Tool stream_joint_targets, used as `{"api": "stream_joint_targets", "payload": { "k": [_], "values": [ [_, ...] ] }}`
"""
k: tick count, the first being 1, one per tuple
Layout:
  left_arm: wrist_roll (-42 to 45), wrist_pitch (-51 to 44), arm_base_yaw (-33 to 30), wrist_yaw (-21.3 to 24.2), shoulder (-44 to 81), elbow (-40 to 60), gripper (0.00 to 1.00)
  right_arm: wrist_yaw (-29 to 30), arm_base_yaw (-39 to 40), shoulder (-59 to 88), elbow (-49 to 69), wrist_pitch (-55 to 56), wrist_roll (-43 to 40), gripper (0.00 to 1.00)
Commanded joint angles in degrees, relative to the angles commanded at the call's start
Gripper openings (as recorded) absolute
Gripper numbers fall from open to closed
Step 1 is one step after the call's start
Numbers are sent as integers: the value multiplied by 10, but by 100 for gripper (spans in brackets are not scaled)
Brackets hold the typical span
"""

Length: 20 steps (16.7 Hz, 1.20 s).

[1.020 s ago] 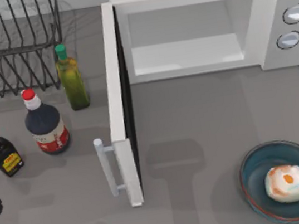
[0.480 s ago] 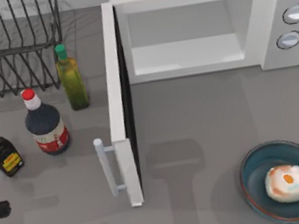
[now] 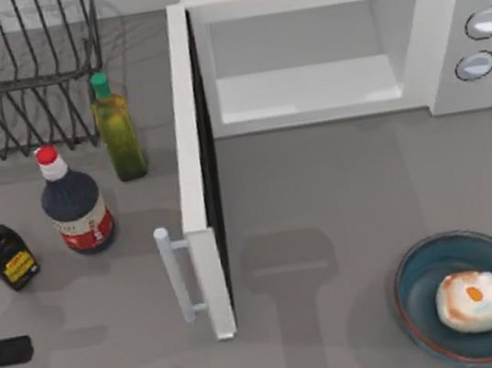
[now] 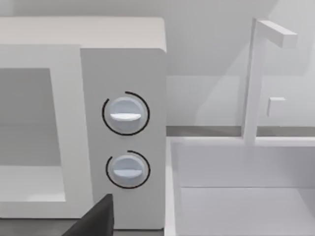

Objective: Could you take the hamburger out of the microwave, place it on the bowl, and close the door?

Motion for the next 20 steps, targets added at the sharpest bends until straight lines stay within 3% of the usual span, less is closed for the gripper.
{"api": "stream_joint_targets", "payload": {
  "k": [5,12,20],
  "values": [
    [-1,-34,41,40,-23,13,0,0,0,0,0,0,0,100],
    [-2,-136,216,216,-88,51,0,0,0,0,0,0,0,100],
    [-1,-131,253,254,-56,62,0,0,0,0,0,0,0,100]
  ]
}}
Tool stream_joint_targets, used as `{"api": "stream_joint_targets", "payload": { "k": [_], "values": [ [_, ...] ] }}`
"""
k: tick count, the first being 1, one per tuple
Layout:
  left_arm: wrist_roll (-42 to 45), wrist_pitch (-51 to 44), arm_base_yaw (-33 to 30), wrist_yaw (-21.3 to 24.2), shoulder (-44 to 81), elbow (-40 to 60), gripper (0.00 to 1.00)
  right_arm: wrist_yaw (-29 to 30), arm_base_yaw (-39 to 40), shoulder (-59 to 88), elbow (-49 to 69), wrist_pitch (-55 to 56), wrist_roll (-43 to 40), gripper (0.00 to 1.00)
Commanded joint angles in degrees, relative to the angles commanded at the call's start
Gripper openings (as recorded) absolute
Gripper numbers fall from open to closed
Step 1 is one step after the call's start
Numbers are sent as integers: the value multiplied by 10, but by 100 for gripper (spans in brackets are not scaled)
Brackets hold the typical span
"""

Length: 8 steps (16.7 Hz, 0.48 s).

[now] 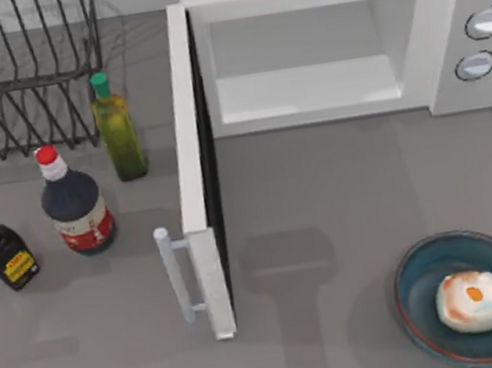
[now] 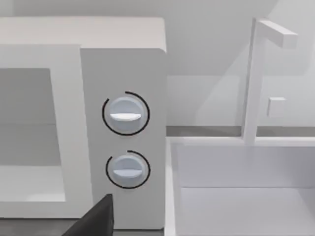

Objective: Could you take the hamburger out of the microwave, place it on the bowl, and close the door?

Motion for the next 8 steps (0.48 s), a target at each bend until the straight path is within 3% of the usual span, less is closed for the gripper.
{"api": "stream_joint_targets", "payload": {
  "k": [4,8],
  "values": [
    [3,40,80,80,68,25,0,0,0,0,0,0,0,100],
    [3,51,94,94,81,30,0,0,0,0,0,0,0,100]
  ]
}}
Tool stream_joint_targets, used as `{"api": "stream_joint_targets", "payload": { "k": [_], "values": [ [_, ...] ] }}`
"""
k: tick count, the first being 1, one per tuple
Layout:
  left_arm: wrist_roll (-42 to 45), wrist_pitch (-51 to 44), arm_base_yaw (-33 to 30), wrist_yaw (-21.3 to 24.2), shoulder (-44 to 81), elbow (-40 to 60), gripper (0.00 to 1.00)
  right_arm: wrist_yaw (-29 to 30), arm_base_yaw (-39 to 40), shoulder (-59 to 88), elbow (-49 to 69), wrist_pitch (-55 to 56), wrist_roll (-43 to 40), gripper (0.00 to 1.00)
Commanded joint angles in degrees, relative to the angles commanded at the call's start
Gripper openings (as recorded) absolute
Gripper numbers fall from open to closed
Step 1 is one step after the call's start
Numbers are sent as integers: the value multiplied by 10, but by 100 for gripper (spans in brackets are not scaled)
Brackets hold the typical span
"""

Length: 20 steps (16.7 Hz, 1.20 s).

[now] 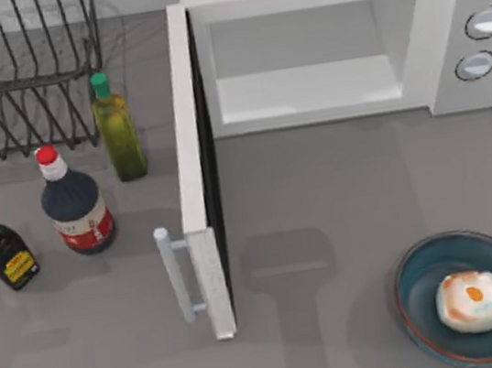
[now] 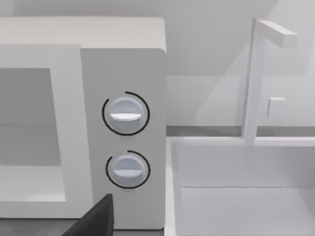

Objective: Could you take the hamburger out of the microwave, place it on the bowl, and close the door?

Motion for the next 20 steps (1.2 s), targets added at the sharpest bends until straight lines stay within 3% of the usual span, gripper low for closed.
{"api": "stream_joint_targets", "payload": {
  "k": [4,7,16,20],
  "values": [
    [-10,-11,-20,-16,18,14,0,0,0,0,0,0,0,100],
    [-42,-43,-85,-65,93,68,0,0,0,0,0,0,0,100],
    [-184,-163,-395,-308,495,290,0,0,0,0,0,0,0,100],
    [-229,-194,-504,-396,623,356,0,0,0,0,0,0,0,100]
  ]
}}
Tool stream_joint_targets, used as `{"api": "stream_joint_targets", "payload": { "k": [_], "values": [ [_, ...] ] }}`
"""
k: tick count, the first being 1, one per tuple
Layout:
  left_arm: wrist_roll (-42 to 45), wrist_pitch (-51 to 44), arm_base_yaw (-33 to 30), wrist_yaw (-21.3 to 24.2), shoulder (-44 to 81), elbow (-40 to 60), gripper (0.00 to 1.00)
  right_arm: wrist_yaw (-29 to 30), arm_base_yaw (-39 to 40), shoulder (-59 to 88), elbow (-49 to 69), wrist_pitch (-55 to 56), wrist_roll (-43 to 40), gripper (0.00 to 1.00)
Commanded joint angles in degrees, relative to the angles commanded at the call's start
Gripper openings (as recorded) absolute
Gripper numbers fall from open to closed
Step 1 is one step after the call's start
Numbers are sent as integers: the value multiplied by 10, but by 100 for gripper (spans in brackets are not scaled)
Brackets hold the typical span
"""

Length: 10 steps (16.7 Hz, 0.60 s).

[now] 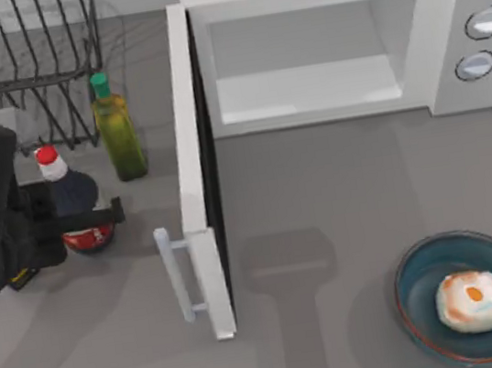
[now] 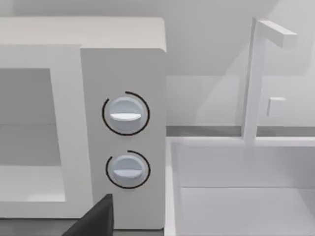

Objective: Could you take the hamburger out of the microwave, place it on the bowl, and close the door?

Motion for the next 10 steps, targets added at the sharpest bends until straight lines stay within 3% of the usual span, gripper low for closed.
{"api": "stream_joint_targets", "payload": {
  "k": [3,10],
  "values": [
    [-13,-8,-33,-28,35,19,0,0,0,0,0,0,0,100],
    [-13,15,-32,-27,42,0,0,0,0,0,0,0,0,100]
  ]
}}
